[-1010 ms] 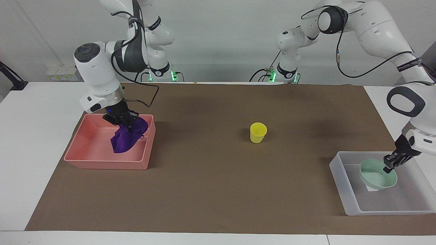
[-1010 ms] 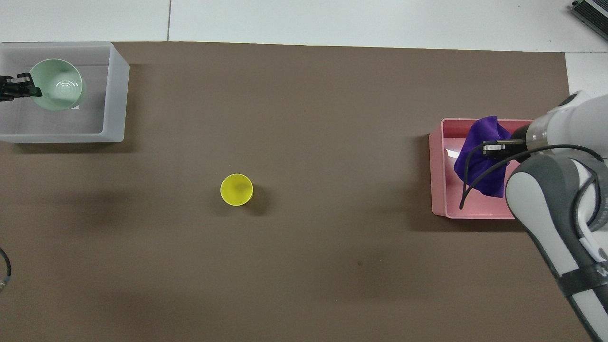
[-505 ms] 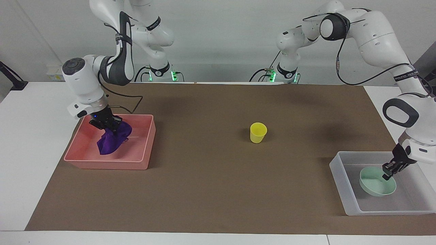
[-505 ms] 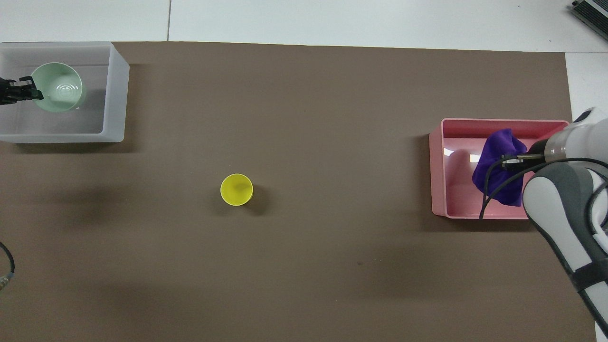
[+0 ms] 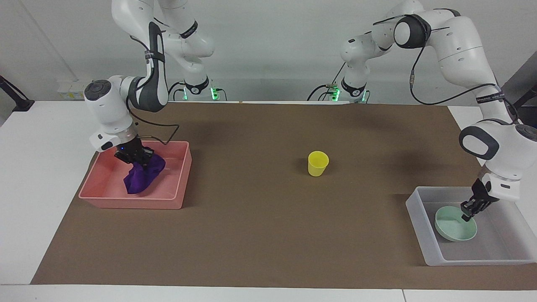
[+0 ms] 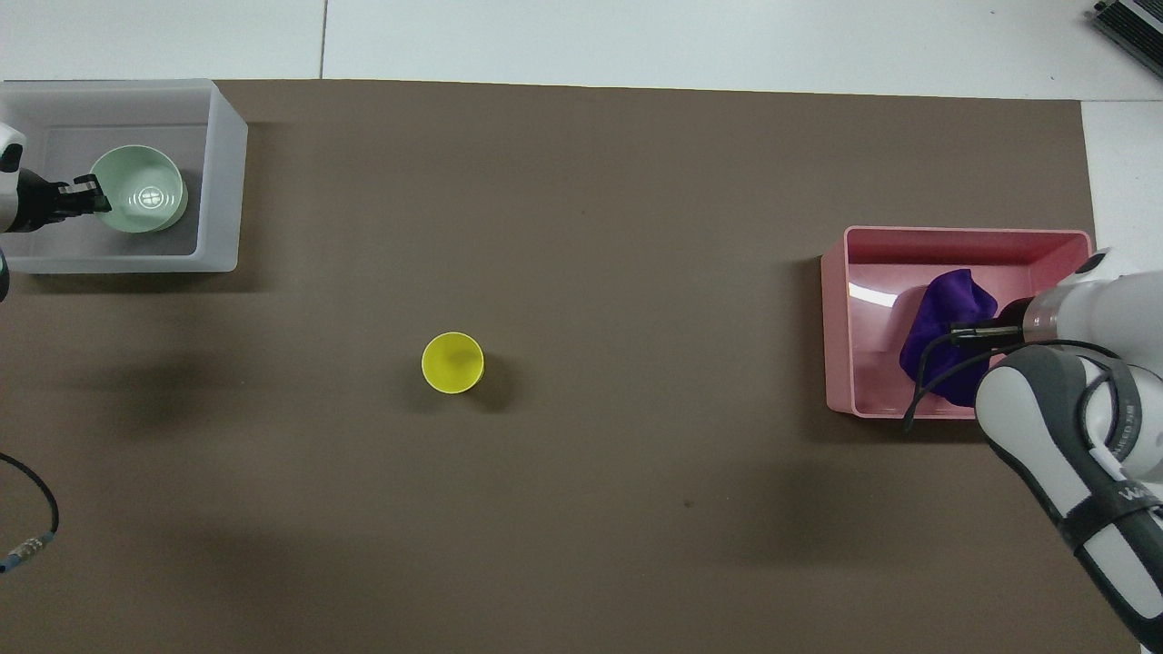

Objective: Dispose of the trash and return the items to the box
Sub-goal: 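Release the cloth in the pink tray while the left gripper releases the bowl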

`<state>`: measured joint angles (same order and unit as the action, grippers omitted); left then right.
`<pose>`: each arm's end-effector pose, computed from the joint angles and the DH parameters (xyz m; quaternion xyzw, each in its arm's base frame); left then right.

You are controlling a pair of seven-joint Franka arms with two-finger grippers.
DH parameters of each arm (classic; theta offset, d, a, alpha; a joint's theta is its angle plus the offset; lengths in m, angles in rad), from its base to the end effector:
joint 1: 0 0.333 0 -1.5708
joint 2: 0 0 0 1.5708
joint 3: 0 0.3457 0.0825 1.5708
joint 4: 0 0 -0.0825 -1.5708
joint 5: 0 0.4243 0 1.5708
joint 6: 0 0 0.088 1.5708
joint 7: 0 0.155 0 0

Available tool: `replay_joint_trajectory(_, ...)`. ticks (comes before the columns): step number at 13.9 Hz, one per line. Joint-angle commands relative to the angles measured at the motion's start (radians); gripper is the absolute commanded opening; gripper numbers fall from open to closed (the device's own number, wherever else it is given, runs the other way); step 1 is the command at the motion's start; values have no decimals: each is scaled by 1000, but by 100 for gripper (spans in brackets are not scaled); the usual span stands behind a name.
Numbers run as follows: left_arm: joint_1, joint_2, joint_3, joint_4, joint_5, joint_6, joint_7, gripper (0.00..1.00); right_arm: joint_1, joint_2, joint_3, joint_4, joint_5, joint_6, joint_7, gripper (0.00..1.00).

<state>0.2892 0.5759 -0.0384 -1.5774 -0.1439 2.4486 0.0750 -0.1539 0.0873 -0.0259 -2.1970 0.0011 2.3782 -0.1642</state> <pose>0.7622 0.1948 0.2914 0.9773 0.1389 0.1549 0.0388 0.5798 -0.1053 0.3088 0.9989 -0.0081 0.0461 0.0087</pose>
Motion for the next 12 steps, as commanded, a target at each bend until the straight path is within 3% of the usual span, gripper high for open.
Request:
replay_joint_trajectory(1, 4, -33, -2, -39, 3, 10, 11, 72, -6, -4, 12, -9, 2, 16, 26, 79)
replay_joint_trajectory(2, 1, -36, -2, -32, 16, 9, 11, 81, -4, -6, 12, -6, 4, 15, 26, 93)
replay_joint_trajectory(3, -2, -54, -2, -29, 32, -9, 11, 81, -4, -9, 14, 2, 4, 9, 29, 99)
replay_joint_trajectory(5, -19, -111, -2, -30, 53, -89, 11, 85, -3, -41, 24, 26, 2, -34, 29, 100)
replay_joint_trajectory(7, -50, -169, -3, -42, 53, -158, 9, 100, -1, -66, 26, 81, 2, -140, 40, 100)
replay_joint_trajectory(10, -129, -272, -2, -84, 53, -262, 6, 100, 39, -102, 27, 167, 0, -287, 113, 100)
replay_joint_trajectory(12, -188, -352, -2, -165, 55, -302, 3, 100, 52, -115, 29, 218, -1, -350, 190, 100)
